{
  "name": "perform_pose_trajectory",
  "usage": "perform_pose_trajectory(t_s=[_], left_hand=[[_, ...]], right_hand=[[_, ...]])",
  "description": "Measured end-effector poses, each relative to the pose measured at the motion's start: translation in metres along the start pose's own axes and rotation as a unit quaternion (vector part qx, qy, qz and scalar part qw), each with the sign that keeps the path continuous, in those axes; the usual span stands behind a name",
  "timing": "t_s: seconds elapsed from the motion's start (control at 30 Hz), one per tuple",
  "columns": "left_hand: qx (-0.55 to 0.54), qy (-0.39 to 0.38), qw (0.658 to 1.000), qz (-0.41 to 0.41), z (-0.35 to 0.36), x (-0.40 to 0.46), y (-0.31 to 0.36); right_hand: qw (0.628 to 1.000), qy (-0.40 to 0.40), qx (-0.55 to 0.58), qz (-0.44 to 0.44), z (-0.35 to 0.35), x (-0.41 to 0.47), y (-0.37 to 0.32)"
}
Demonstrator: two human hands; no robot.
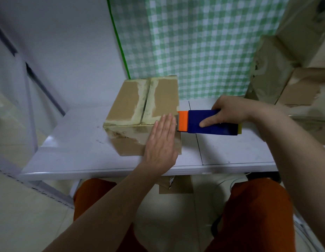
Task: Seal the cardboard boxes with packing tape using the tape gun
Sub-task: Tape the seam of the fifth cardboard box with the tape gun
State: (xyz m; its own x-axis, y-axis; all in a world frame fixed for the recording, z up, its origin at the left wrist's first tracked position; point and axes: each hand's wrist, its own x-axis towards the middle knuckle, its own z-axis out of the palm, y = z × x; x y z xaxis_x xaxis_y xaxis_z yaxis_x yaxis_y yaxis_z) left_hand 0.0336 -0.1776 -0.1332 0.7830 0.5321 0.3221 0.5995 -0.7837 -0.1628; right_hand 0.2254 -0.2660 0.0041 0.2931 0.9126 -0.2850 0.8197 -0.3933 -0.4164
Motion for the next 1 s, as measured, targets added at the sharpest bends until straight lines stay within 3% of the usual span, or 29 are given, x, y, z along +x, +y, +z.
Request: perform_pose_trajectory(t_s=[0.23, 0.87, 1.0], left_hand=[[-0.048, 0.056, 0.997, -0.003, 0.004, 0.002, 0.004], [-0.029, 0.072, 0.997, -0.019, 0.017, 0.006, 0.004], [-0.013, 0.081, 0.996, -0.018, 0.017, 0.006, 0.003]], right_hand=[[1.0, -0.004, 0.015, -0.002, -0.001, 0.001, 0.003], [0.997, -0.02, 0.067, -0.021, -0.002, 0.006, 0.022], [0.999, -0.02, 0.034, 0.015, -0.02, -0.006, 0.039]])
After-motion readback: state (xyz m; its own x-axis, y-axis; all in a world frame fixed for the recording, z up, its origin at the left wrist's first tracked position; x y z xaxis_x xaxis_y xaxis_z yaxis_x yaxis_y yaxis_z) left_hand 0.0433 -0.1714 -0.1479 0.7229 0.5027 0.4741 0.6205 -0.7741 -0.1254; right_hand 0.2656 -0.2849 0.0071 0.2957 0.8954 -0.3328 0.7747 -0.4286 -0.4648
